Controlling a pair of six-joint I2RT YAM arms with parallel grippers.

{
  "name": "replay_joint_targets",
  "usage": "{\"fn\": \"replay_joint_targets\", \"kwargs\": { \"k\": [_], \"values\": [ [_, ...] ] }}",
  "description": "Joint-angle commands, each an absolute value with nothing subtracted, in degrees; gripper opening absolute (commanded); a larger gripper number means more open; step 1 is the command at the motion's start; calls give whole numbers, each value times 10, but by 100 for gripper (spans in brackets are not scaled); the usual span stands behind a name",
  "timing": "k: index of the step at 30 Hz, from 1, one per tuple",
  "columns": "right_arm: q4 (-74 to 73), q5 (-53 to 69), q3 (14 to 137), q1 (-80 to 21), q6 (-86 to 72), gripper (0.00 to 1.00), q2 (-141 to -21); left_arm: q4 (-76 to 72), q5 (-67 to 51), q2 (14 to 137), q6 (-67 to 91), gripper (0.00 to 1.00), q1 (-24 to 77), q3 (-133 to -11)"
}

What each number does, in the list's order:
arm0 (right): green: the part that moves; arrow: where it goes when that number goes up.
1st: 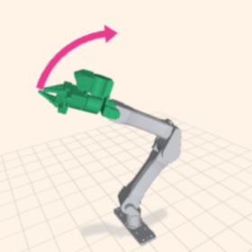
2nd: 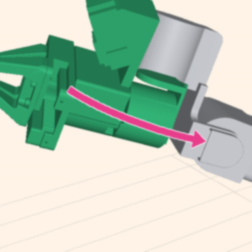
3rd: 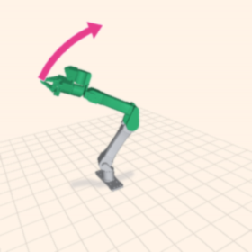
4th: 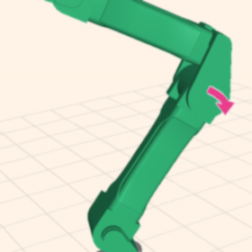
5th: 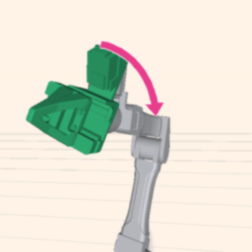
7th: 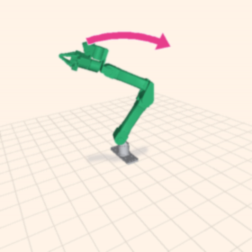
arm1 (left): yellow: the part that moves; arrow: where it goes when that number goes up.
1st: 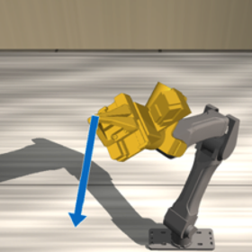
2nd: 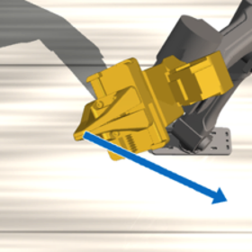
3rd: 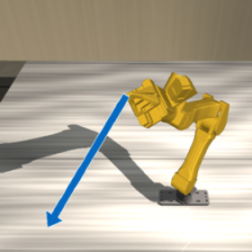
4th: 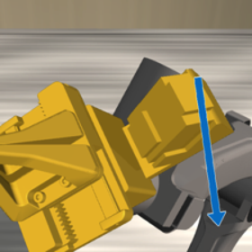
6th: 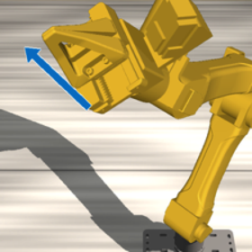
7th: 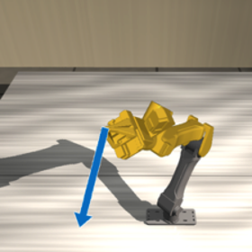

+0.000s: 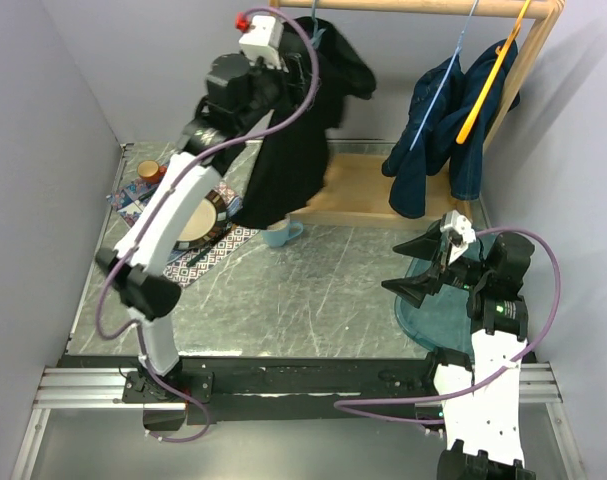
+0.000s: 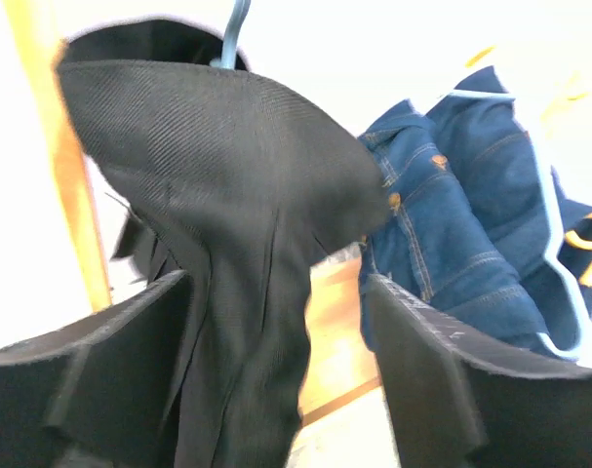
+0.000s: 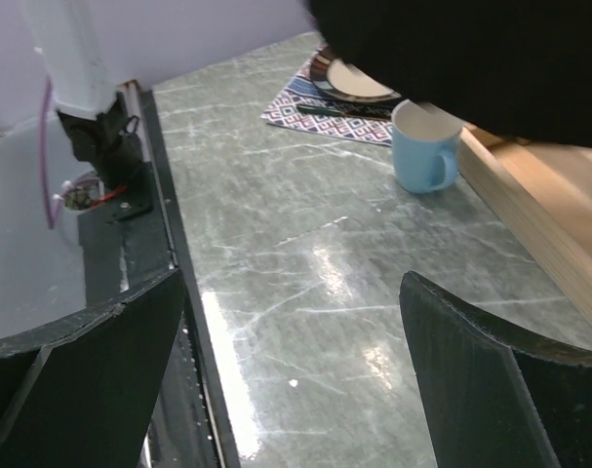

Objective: Place the skirt on the hanger

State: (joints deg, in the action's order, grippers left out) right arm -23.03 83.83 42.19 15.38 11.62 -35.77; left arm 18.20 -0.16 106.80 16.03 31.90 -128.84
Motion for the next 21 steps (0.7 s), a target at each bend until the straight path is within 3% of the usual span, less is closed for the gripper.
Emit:
{"fn": "replay_joint_targets", "kwargs": {
  "k": [1,7,11,21],
  "values": [
    [-260,810,434,157,164,98,-345,172,-18,967,156,85,318,-1234],
    [-274,774,435,167,183,99,-334,199,-11,857,142,99,317,-1123],
    [-277,695,451,181,165,100,-325,193,-2,727,135,99,317,-974],
    [-389,314,639,191,48,100,-332,222,-2,388,230,97,316,-622]
  ]
}}
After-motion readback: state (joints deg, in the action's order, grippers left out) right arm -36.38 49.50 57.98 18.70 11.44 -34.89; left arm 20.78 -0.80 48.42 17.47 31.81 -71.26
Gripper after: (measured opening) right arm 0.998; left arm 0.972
